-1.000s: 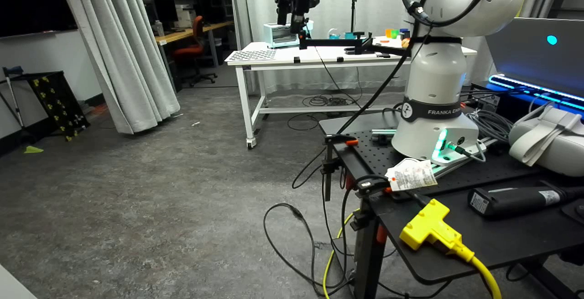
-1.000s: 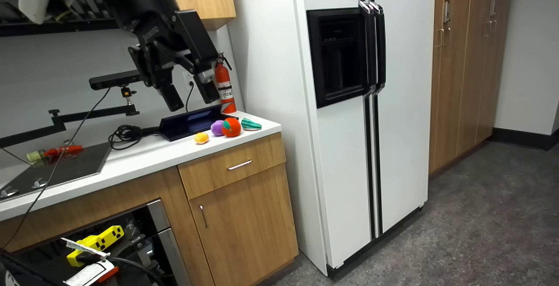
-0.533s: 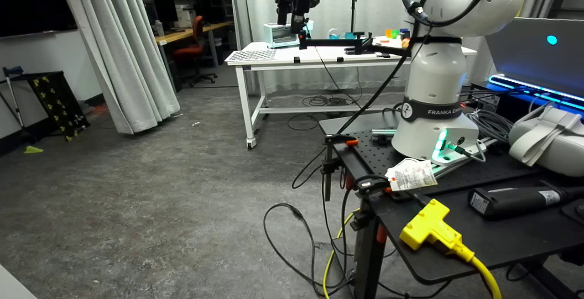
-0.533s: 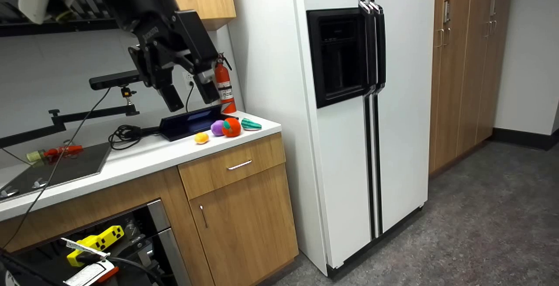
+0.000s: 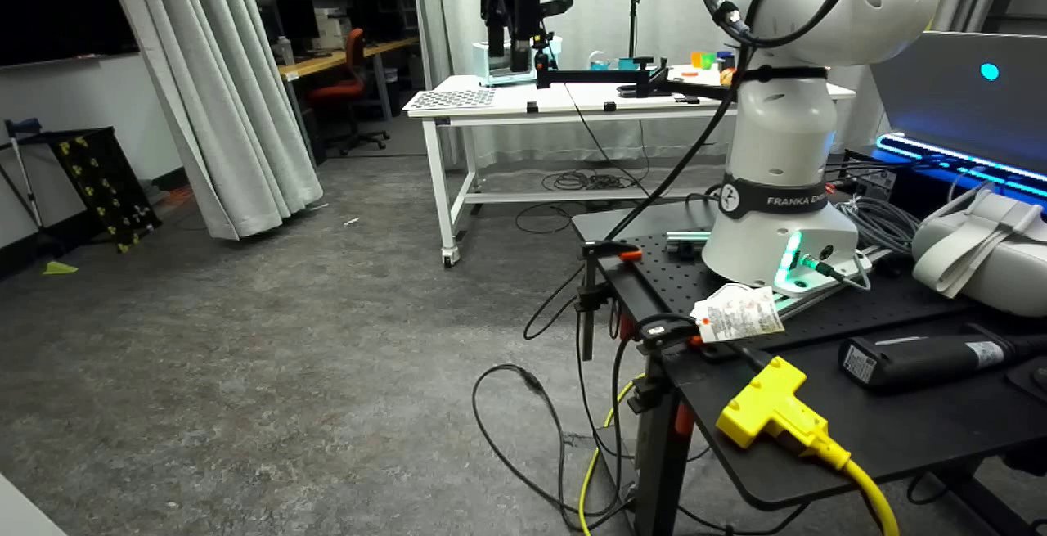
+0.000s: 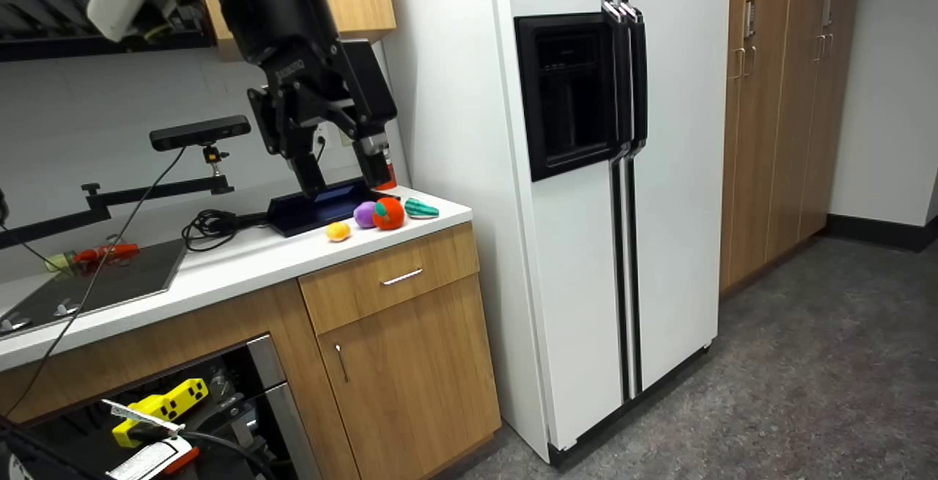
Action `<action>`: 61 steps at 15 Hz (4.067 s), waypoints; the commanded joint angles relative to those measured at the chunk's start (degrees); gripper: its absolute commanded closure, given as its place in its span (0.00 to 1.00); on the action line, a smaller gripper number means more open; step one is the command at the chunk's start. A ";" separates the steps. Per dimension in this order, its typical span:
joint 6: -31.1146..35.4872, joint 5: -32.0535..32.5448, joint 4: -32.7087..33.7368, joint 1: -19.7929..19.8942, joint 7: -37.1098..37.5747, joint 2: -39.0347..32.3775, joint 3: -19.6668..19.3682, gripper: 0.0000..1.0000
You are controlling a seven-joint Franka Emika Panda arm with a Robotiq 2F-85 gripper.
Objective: Open the drawer
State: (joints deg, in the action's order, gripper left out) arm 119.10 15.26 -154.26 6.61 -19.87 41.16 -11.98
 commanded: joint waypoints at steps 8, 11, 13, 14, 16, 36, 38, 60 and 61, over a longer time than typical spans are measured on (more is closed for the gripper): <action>8.72 -7.35 11.50 -5.20 -0.23 -21.32 1.55 0.00; 9.68 -9.75 14.41 -5.99 -0.92 -25.66 2.53 0.00; 9.45 -8.41 12.25 -4.81 -0.14 -23.70 3.39 0.00; 9.45 -8.68 13.17 -4.94 -0.13 -24.94 3.64 0.00; 9.45 -8.80 14.21 -4.93 -0.12 -26.35 3.82 0.00; 24.13 -30.89 27.82 -6.57 -11.18 -48.41 10.85 0.00; 23.88 -33.47 30.56 -6.33 -11.49 -50.81 13.23 0.00; 22.98 -30.70 40.14 -7.59 2.67 -62.81 19.53 0.00; 23.15 -30.91 41.11 -7.66 3.00 -63.84 20.12 0.00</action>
State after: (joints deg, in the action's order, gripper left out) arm 143.07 -15.88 -117.62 -0.66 -19.07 -19.07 6.81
